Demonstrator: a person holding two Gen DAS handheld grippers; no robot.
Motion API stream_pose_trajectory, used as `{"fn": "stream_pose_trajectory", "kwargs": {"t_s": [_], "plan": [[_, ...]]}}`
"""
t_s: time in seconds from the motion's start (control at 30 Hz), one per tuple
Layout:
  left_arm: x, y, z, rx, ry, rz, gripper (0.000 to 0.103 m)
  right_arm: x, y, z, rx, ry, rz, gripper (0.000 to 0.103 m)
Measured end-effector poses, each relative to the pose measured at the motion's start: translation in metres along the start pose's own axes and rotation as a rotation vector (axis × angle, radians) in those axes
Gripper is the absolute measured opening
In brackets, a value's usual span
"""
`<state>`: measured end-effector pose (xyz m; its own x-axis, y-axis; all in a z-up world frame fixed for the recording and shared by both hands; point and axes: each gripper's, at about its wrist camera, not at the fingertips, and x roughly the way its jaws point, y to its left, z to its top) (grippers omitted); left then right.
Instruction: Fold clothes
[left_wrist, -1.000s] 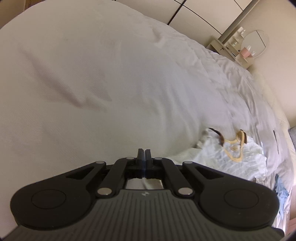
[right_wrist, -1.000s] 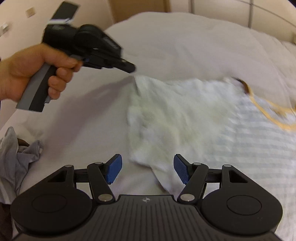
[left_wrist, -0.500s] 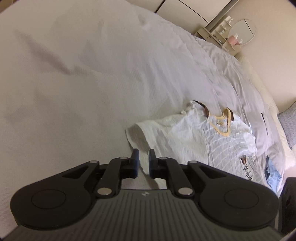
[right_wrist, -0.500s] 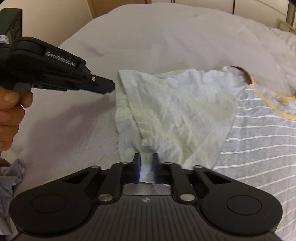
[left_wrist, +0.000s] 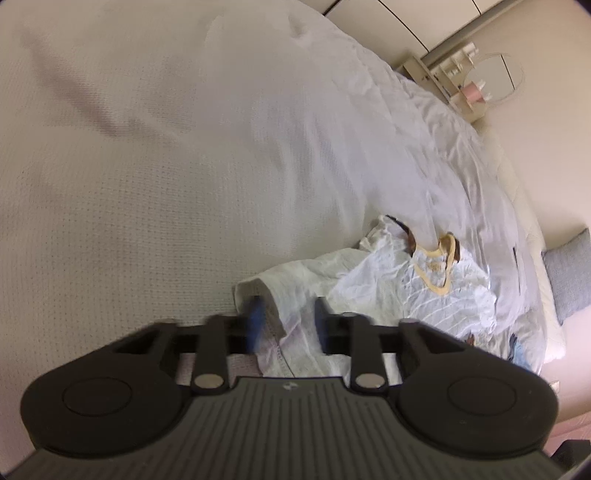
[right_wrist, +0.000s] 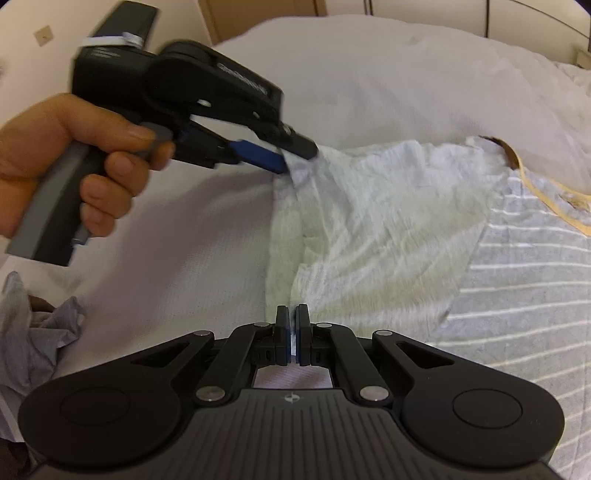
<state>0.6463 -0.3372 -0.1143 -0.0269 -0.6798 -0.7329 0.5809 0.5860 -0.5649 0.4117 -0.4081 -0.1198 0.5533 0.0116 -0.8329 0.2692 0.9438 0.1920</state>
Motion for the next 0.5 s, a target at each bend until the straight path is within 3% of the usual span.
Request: {"fn": "stream_pose_trajectory", "kwargs": {"t_s": [0.2, 0.43, 0.5], "plan": [[-0.013, 0.015, 0.011, -0.032, -0.024, -0.006, 0.0, 0.003, -0.002, -0.002, -0.013, 0.0, 0.023, 0.001], [0.003, 0.008, 0.007, 0.065, 0.019, 0.095, 0.0, 0.017, -0.002, -0.006, -0.068, 0.026, 0.037, 0.002], [0.004, 0.004, 0.004, 0.076, 0.01, 0.112, 0.0, 0.018, -0.003, -0.008, -0.087, 0.029, 0.042, 0.009]]}}
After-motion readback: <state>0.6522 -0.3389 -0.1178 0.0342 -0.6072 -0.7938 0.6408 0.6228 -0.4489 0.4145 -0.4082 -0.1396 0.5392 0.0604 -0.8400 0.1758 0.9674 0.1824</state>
